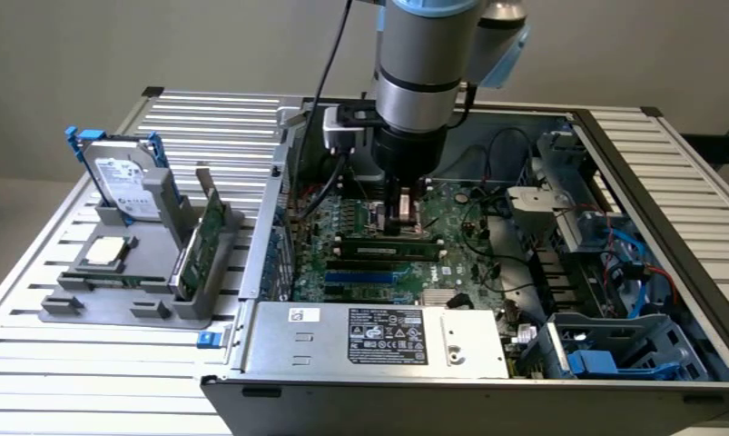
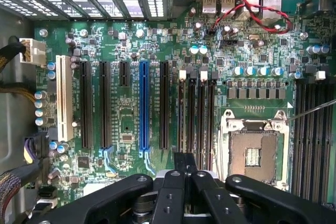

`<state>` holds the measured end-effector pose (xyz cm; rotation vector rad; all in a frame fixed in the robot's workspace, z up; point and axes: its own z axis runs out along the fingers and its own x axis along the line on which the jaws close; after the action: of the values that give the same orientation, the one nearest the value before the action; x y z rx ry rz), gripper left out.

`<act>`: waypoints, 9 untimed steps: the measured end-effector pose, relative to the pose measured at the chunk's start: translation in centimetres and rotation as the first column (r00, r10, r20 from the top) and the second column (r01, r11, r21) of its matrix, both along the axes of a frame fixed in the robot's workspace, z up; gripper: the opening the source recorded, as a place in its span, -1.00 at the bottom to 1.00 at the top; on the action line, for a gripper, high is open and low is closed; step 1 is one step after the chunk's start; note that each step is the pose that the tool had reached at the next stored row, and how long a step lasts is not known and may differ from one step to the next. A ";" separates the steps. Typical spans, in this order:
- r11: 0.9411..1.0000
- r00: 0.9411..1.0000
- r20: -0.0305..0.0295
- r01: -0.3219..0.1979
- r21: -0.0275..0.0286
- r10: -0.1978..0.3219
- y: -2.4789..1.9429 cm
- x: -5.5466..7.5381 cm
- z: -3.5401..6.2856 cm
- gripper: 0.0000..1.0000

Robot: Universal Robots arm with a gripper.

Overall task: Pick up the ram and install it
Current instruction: 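Press down the ram until it locks into place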

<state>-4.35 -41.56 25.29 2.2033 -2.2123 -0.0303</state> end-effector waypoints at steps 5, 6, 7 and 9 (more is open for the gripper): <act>1.000 1.000 -0.026 0.000 0.000 0.000 0.00 0.0 -0.38 -0.79; 1.000 1.000 -0.028 0.000 0.000 0.000 0.00 0.0 -0.47 -0.79; 1.000 1.000 -0.030 0.000 0.000 0.000 0.00 0.0 -0.57 -0.79; 1.000 1.000 -0.031 0.000 0.002 0.000 0.00 0.0 -0.76 -0.79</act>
<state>-4.35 -41.56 24.53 2.1883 -2.1972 -0.0663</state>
